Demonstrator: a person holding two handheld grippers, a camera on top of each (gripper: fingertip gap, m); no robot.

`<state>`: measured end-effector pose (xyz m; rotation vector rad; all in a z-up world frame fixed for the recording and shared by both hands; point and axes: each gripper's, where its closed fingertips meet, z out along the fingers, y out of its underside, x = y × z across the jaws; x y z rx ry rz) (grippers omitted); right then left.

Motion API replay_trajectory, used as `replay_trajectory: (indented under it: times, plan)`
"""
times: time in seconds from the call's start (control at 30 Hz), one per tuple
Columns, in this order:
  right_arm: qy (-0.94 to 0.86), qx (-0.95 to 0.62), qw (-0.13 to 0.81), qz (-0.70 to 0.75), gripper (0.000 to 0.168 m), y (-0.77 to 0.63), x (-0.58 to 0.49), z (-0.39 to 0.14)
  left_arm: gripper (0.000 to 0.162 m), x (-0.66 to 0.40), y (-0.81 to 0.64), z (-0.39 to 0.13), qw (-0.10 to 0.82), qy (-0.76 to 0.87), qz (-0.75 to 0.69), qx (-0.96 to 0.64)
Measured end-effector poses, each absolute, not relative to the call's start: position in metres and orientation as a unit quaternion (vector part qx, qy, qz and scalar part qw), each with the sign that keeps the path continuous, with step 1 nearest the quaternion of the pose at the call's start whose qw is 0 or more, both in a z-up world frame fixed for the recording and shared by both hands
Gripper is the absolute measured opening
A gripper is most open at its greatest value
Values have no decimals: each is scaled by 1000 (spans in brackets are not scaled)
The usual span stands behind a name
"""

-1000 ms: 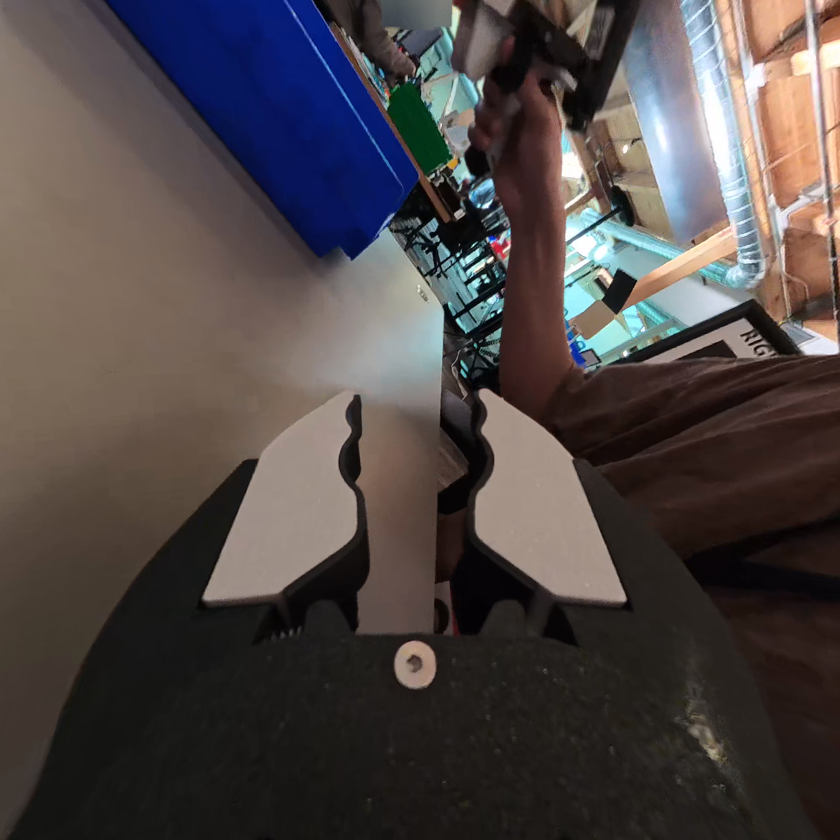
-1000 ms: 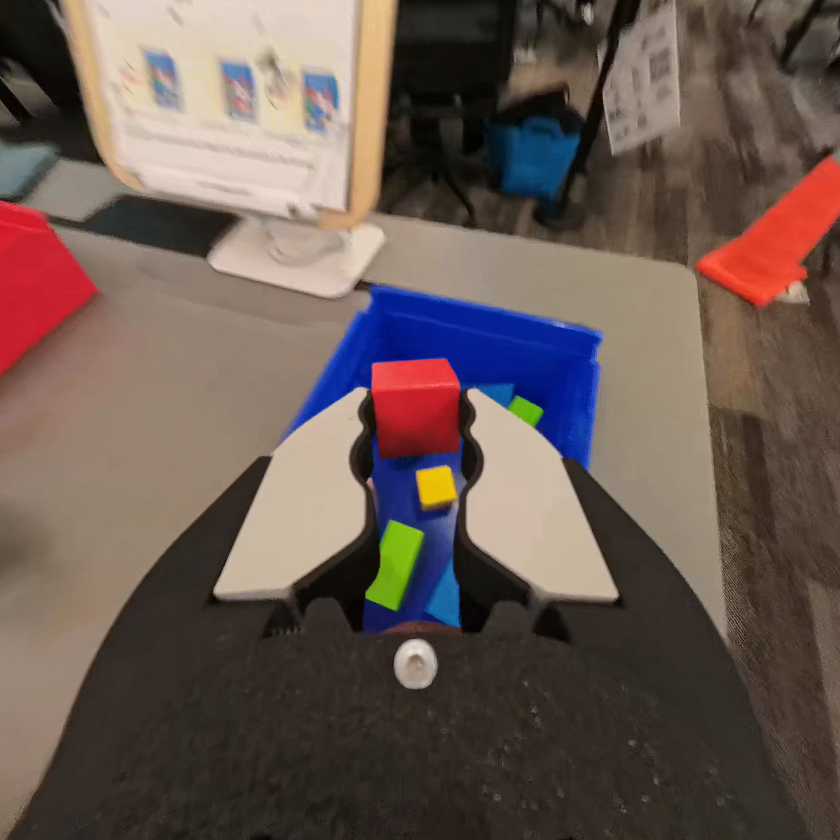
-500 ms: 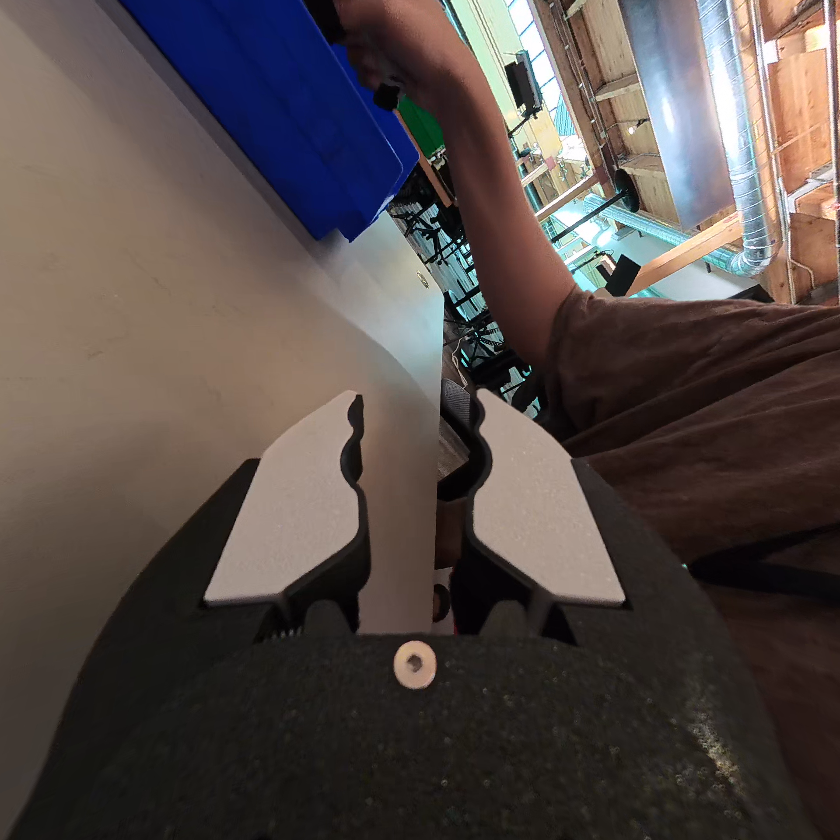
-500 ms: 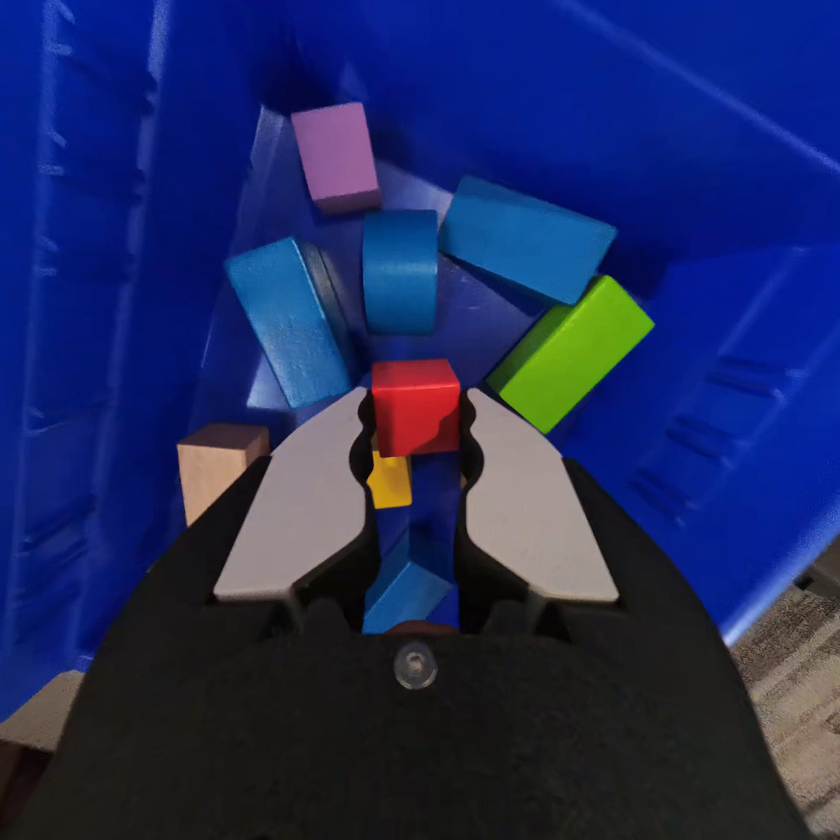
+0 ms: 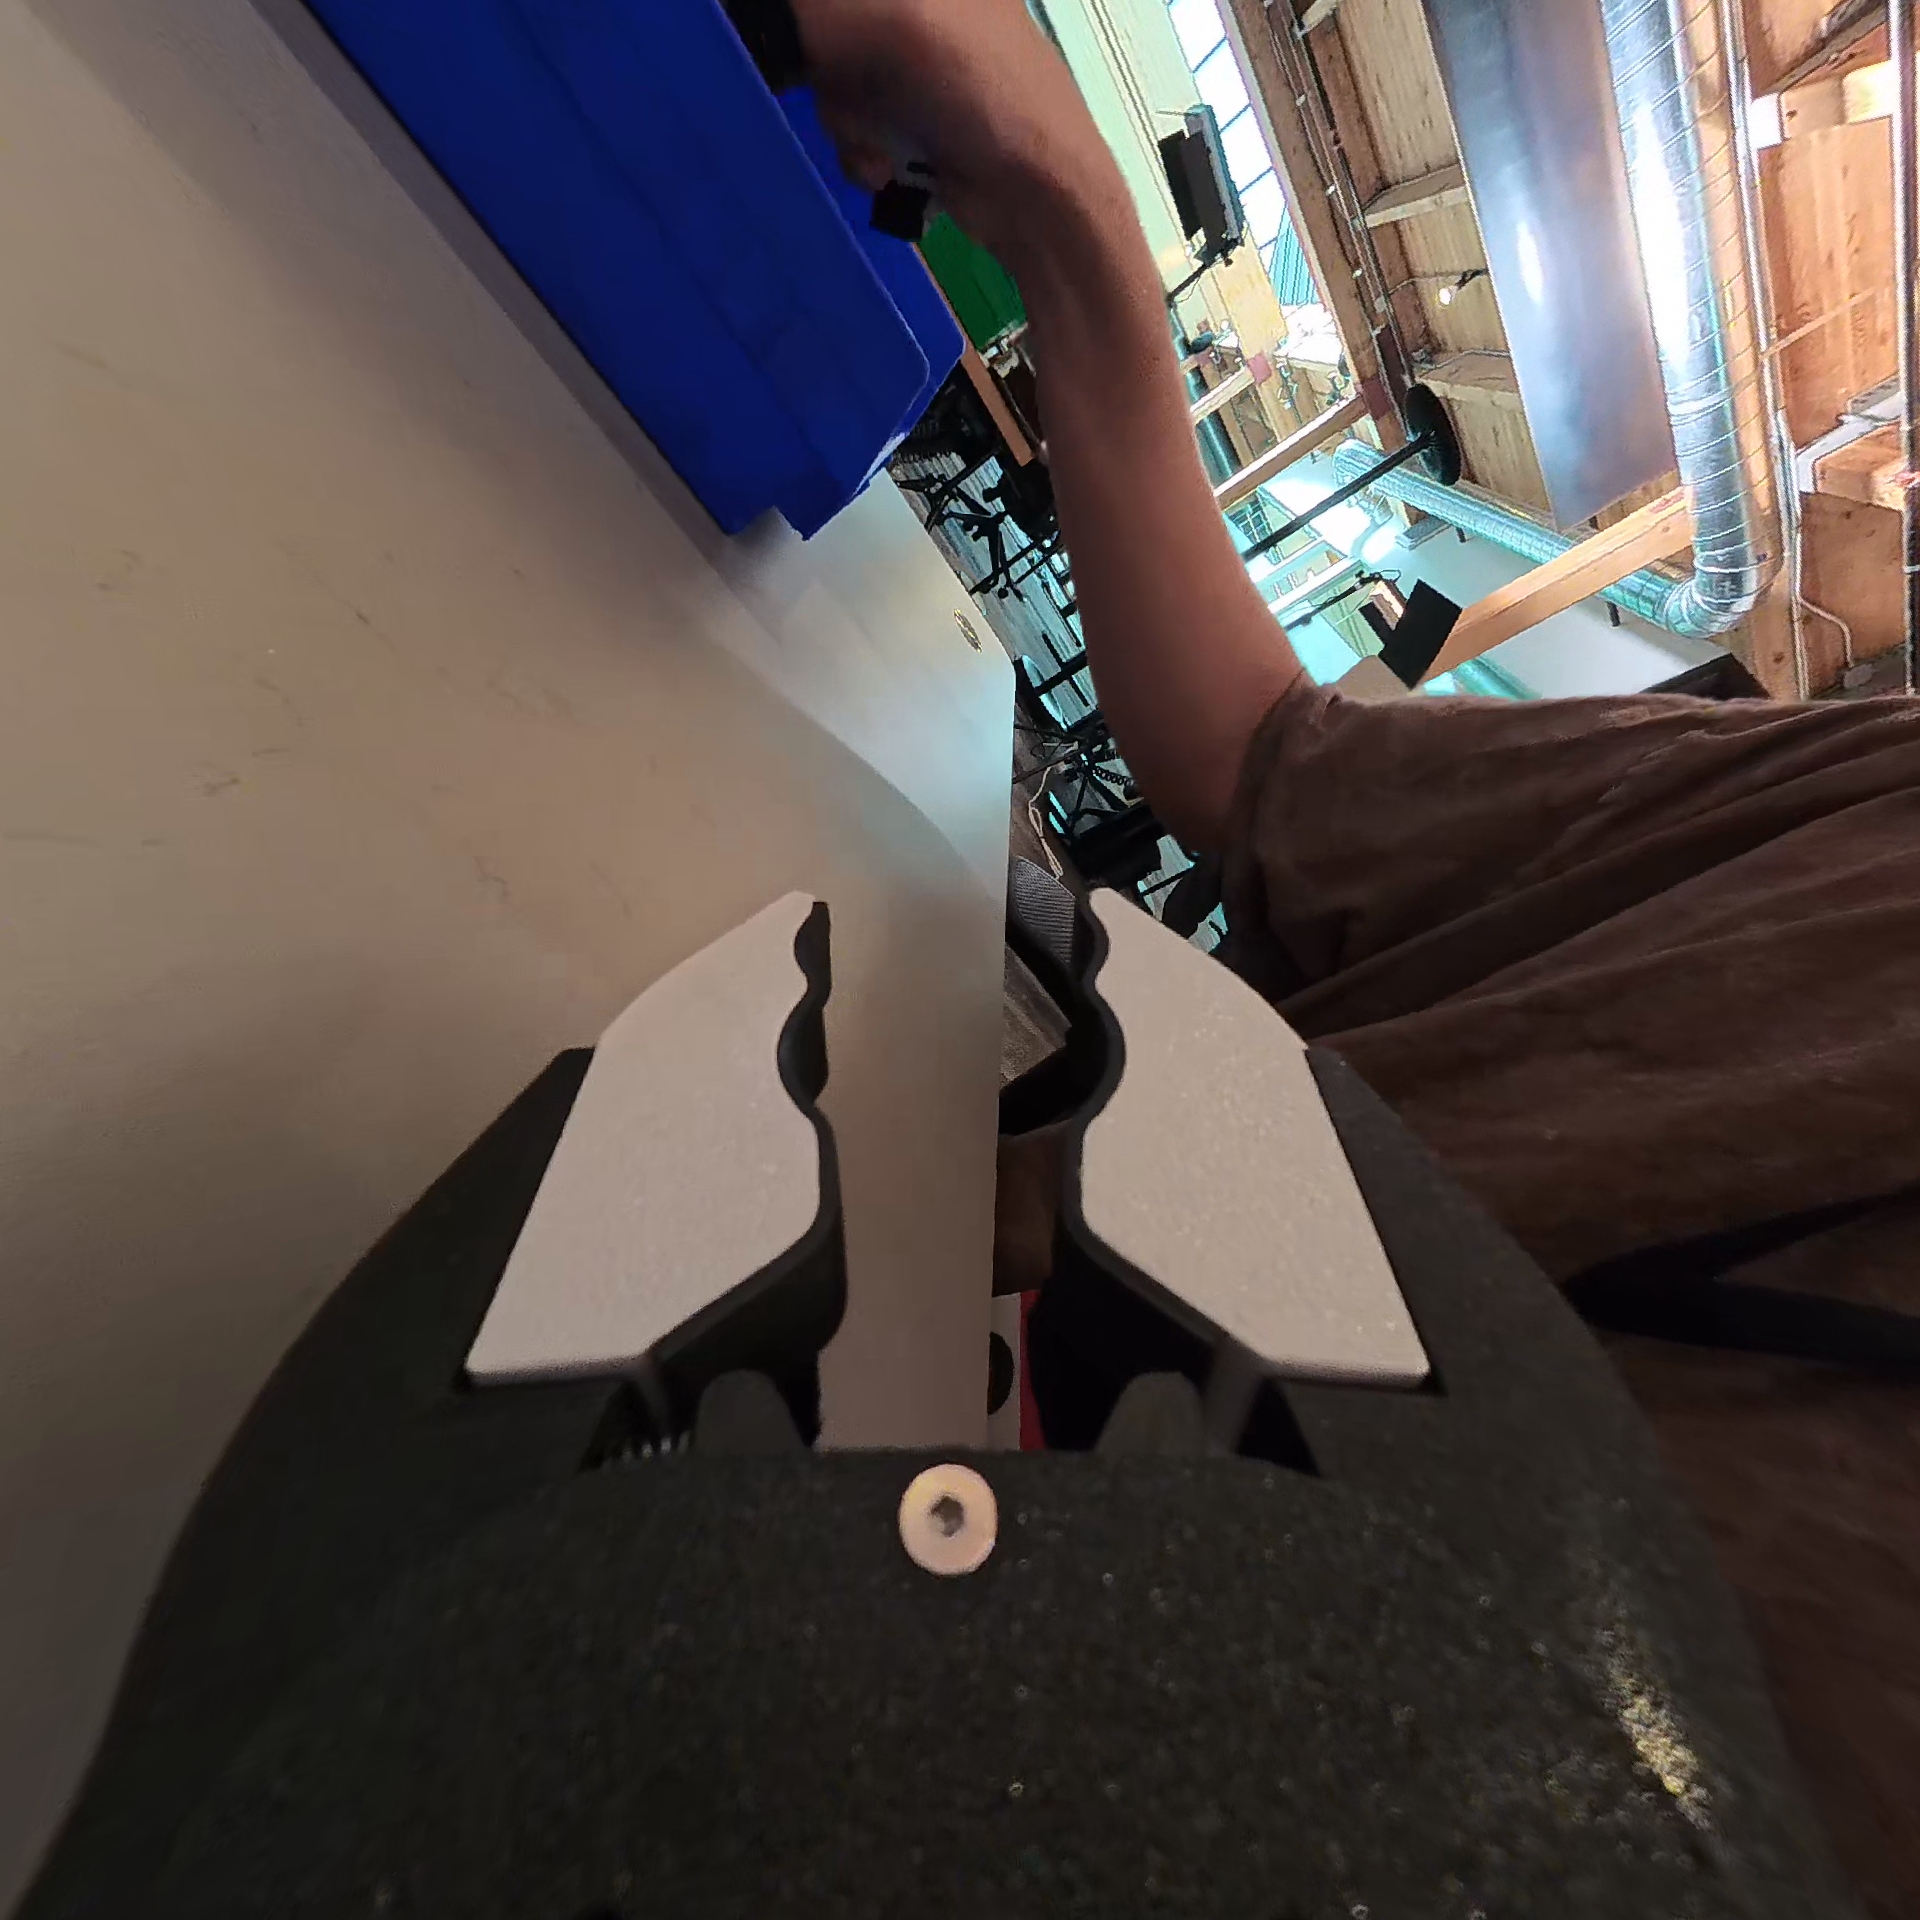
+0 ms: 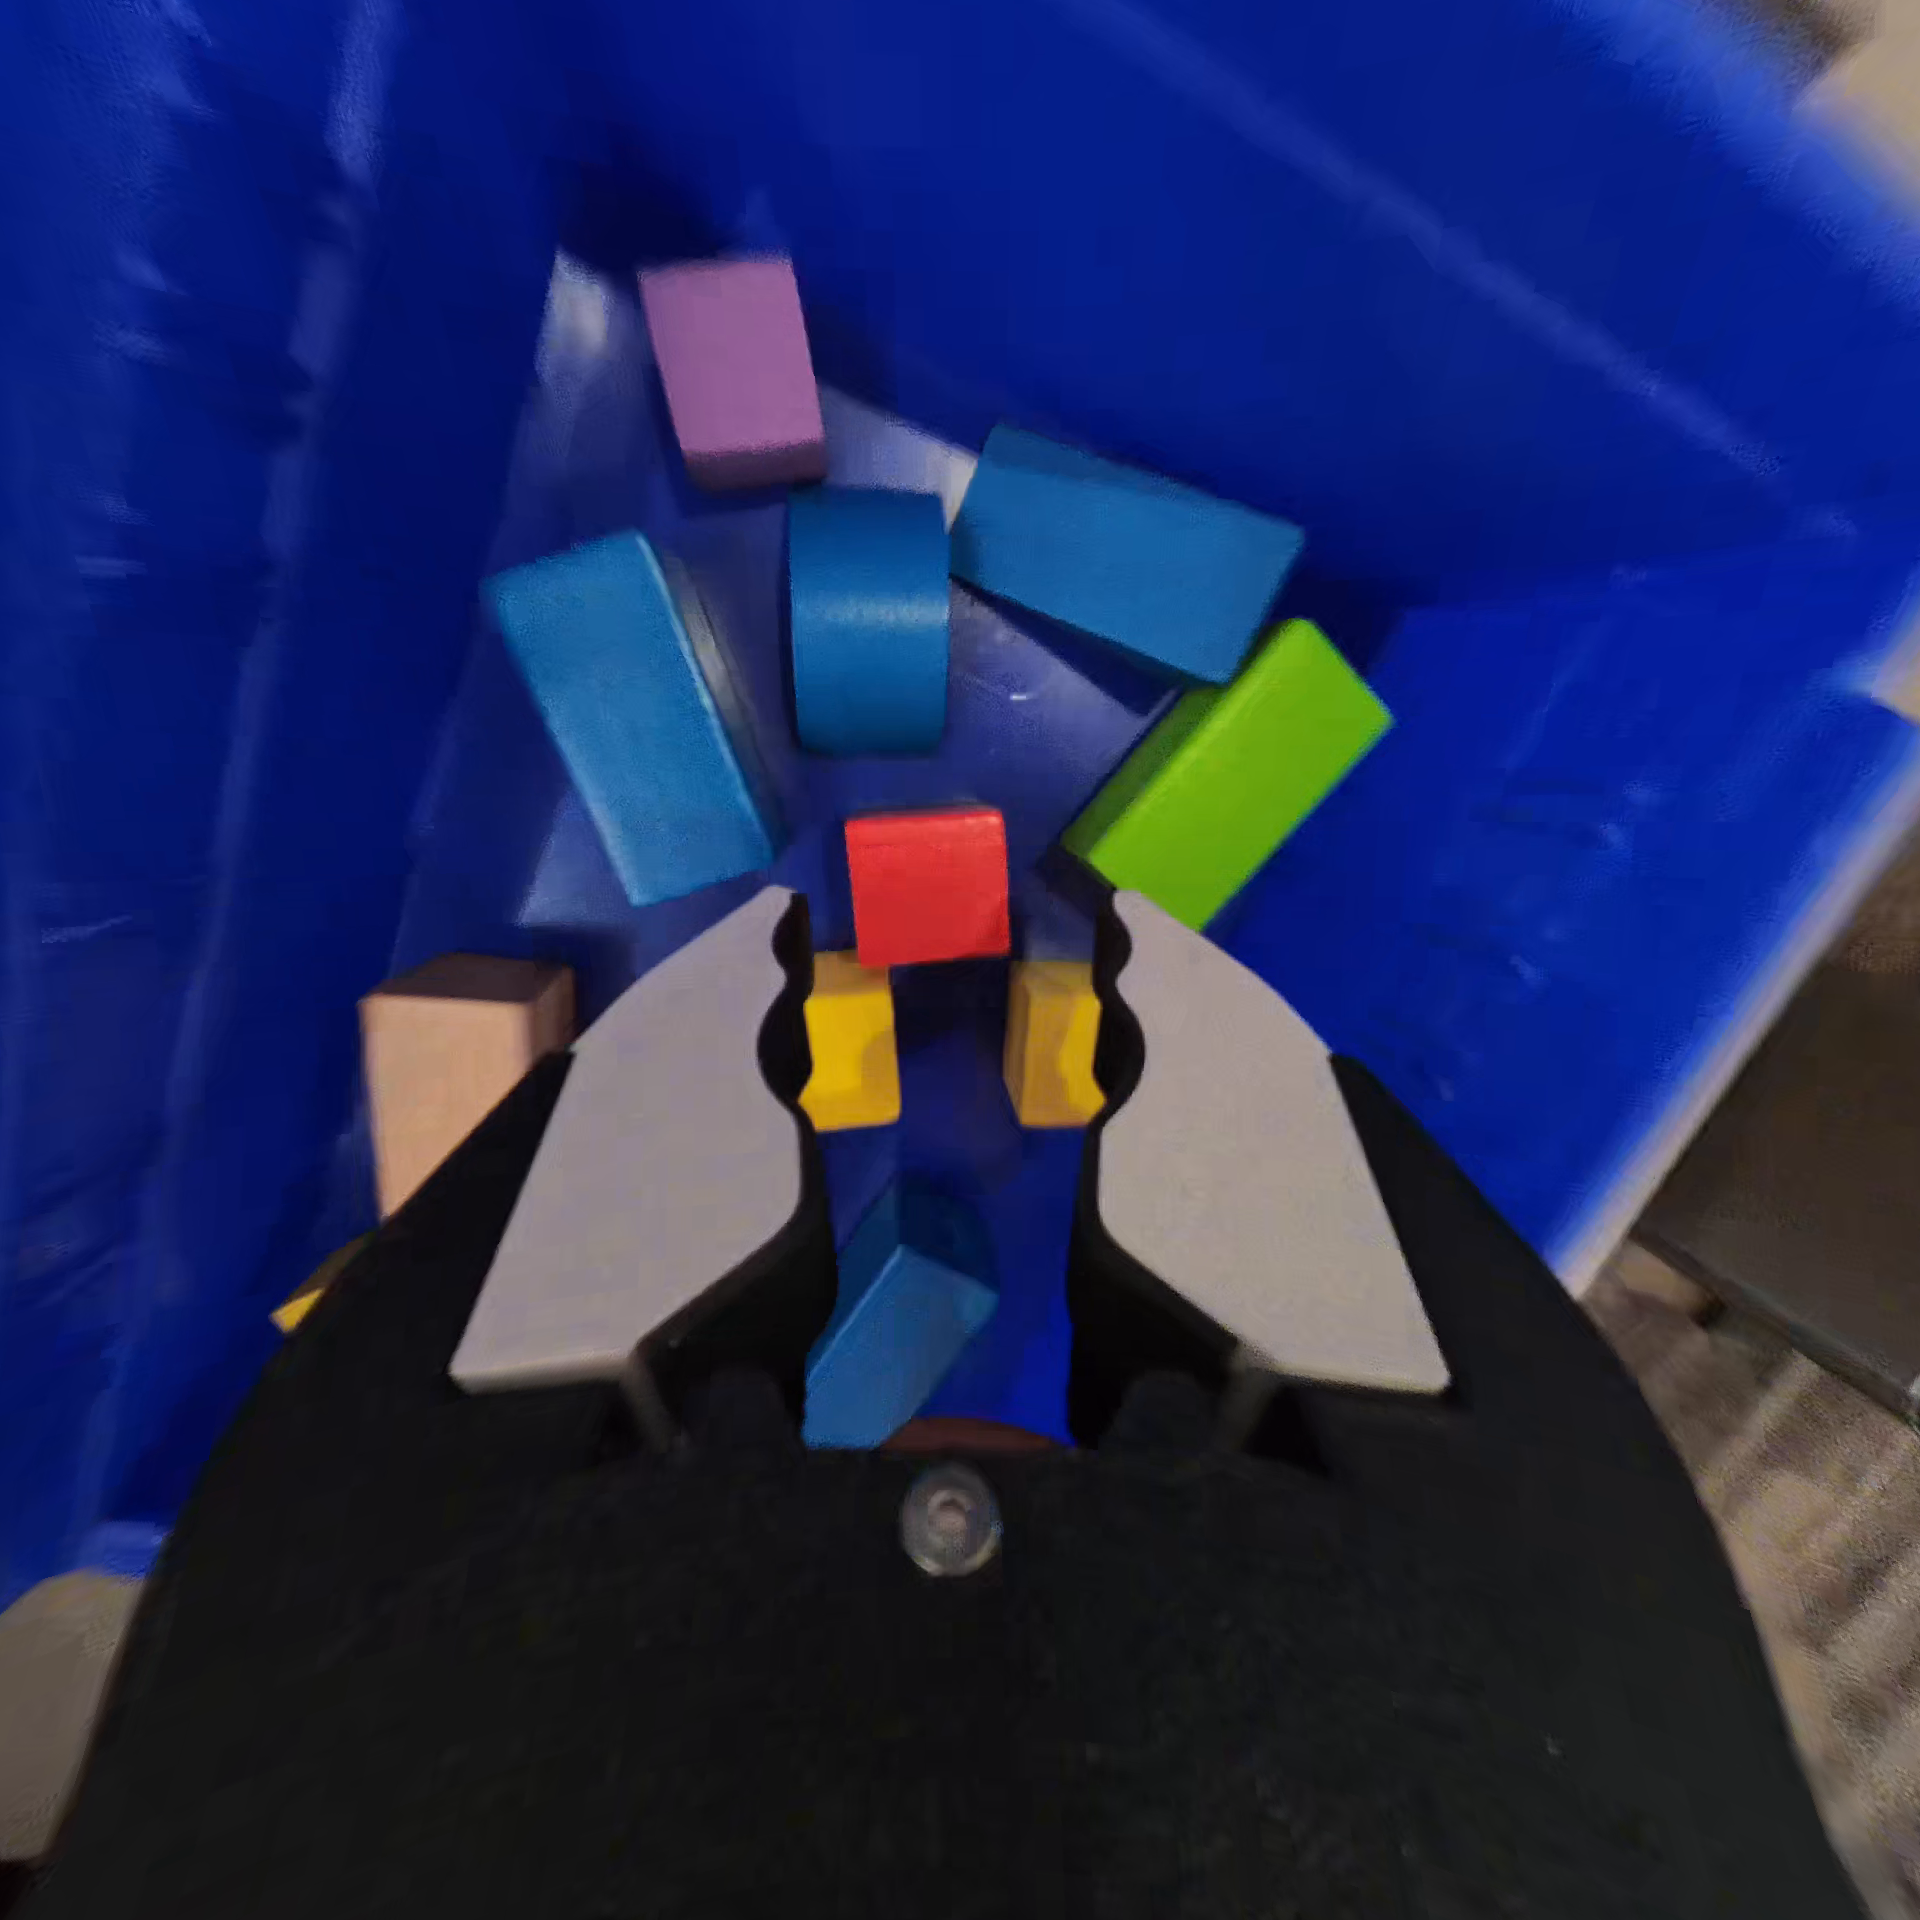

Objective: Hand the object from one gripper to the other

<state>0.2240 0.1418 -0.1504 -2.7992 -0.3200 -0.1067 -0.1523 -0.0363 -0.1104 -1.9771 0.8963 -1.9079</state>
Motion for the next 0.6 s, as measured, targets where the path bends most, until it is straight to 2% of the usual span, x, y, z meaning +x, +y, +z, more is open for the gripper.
replay_trajectory:
  times: [0.17, 0.27, 0.47, 0.6]
  plan:
    - [-37, -896, 442, 27, 45, 98, 205, -44, 42, -155, -37, -116, 131, 319, -638, -689]
    - [-2, -825, 563, 49, 44, 49, 186, -34, 43, -154, -35, -124, 145, 335, -608, -705]
    - [83, -747, 657, 65, 44, -29, 144, -86, 43, -151, -34, -136, 171, 373, -547, -730]
    - [74, -725, 680, 82, 44, -42, 125, -82, 42, -154, -30, -124, 190, 380, -507, -750]
